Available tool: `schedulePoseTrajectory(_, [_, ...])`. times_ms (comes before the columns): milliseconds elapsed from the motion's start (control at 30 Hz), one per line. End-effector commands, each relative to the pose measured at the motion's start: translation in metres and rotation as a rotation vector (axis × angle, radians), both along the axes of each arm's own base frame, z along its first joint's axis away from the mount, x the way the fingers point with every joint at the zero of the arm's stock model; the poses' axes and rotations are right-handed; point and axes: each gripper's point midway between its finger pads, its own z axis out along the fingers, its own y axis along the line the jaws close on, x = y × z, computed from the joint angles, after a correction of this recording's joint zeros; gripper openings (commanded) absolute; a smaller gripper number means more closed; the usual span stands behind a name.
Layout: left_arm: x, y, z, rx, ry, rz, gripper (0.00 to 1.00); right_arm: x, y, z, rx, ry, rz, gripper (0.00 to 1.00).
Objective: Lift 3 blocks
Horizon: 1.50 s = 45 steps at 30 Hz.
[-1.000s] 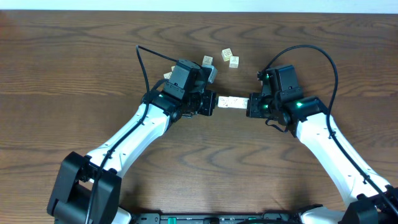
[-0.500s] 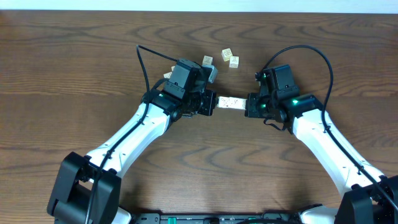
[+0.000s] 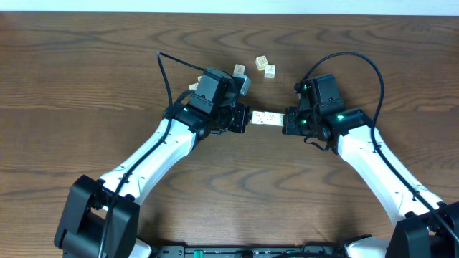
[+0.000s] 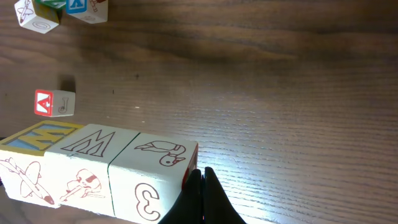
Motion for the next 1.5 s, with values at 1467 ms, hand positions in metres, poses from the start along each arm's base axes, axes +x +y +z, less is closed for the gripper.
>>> schedulePoseTrajectory(1467, [-0.025,-0.034,-0.021,-0.04,0.089,-0.117,0.07,-0.01,0.056,-0.008,0.139,0.059,0.17,0.01])
